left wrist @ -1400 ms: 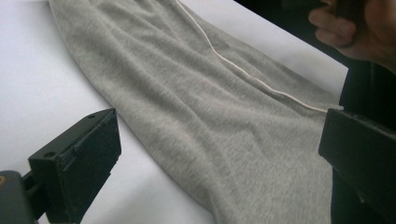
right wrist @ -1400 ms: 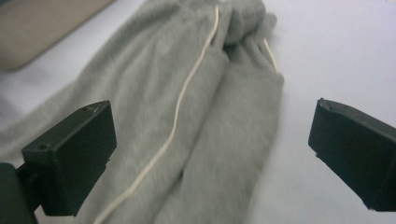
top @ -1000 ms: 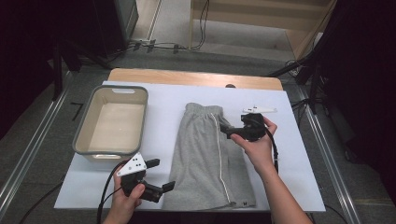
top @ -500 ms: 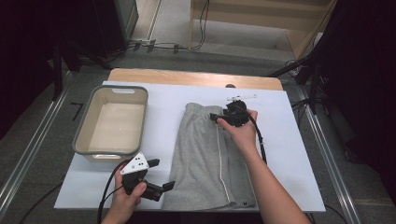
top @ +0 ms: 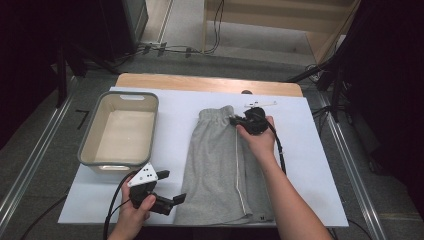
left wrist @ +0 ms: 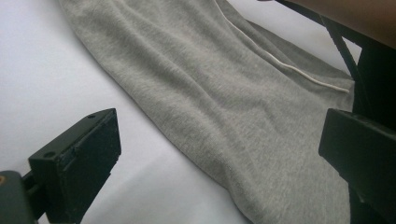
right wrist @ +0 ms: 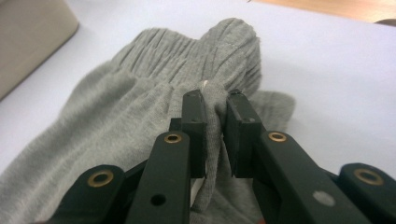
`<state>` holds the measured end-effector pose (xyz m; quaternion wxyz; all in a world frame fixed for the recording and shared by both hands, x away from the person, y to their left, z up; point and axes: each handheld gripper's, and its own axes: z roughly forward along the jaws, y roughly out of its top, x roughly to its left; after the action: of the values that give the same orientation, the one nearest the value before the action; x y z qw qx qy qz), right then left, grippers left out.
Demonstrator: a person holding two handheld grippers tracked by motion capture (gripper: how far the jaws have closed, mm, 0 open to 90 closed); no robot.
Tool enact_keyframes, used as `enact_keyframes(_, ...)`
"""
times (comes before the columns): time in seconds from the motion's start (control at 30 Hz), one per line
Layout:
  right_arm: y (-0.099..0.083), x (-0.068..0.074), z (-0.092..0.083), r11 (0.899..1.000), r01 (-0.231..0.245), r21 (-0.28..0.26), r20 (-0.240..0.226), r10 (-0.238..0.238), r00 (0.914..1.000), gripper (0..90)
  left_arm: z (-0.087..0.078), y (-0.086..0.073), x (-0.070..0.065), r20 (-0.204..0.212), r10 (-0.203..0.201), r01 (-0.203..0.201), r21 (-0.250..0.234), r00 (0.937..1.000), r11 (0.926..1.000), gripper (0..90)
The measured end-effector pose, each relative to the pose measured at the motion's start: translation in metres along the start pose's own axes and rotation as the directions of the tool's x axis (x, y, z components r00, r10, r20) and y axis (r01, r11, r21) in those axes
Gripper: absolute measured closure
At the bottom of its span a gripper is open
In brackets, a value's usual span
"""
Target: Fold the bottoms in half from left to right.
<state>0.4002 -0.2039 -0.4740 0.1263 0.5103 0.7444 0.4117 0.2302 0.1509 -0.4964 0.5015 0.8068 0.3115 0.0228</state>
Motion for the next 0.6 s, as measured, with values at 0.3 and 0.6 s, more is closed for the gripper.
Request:
enact_keyframes(0.3, -0.005, -0.019, 0.015, 0.999, -0.012, 0.053, 0.078, 0.008, 0.9970, 77.0, 0.001, -0.001, -0.001, 0.002, 0.003, -0.003, 0.008, 1.0000, 1.0000, 0.0)
enact_keyframes(0.6, -0.010, -0.016, 0.001, 0.999, -0.009, 0.035, 0.074, 0.006, 0.9972, 28.9, 0.004, -0.002, -0.003, 0.009, 0.013, -0.013, 0.017, 0.9999, 0.9998, 0.0)
